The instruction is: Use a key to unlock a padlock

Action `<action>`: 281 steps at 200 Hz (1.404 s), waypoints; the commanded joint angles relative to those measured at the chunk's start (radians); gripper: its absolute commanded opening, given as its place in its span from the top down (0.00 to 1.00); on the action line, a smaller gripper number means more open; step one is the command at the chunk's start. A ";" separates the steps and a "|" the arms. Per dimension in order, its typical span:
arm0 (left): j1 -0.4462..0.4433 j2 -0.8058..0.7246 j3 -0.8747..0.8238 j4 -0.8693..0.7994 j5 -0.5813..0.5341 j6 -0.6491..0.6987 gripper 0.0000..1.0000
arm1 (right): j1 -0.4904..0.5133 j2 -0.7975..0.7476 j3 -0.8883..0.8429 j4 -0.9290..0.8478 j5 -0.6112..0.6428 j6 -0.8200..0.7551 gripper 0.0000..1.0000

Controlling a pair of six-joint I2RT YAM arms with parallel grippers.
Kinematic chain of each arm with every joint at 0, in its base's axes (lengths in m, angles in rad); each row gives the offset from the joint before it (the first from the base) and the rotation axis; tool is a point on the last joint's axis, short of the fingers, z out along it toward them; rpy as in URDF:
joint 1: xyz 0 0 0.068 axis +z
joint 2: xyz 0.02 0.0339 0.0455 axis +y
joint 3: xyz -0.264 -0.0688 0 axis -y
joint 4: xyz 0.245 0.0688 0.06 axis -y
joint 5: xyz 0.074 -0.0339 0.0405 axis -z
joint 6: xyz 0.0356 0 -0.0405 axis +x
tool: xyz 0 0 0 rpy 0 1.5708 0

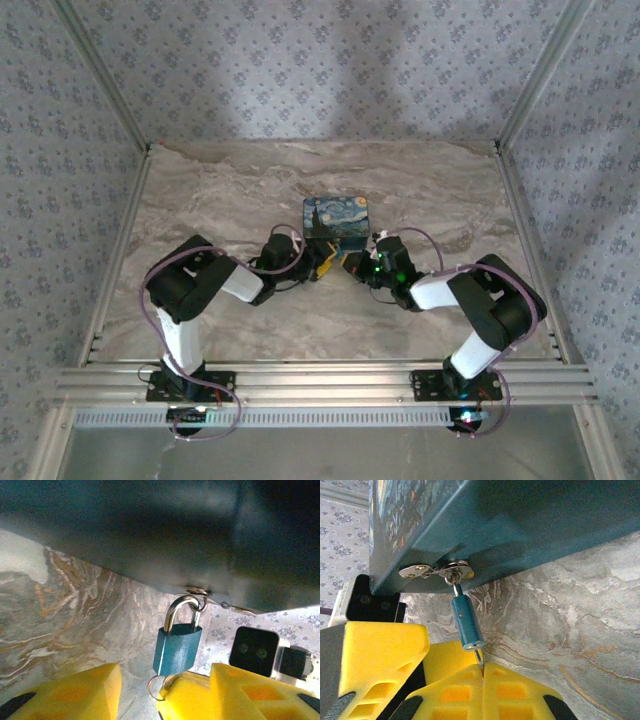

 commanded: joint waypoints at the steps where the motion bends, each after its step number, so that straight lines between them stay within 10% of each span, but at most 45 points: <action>1: -0.011 0.032 0.028 0.083 -0.017 -0.028 0.51 | -0.004 -0.020 0.025 -0.024 -0.002 0.016 1.00; 160: -0.064 0.111 0.063 0.120 -0.078 -0.137 0.59 | -0.009 -0.023 0.039 -0.024 0.009 0.034 1.00; 281: -0.060 0.090 0.065 0.085 -0.103 -0.120 0.88 | -0.030 -0.079 0.003 -0.048 0.002 0.009 0.87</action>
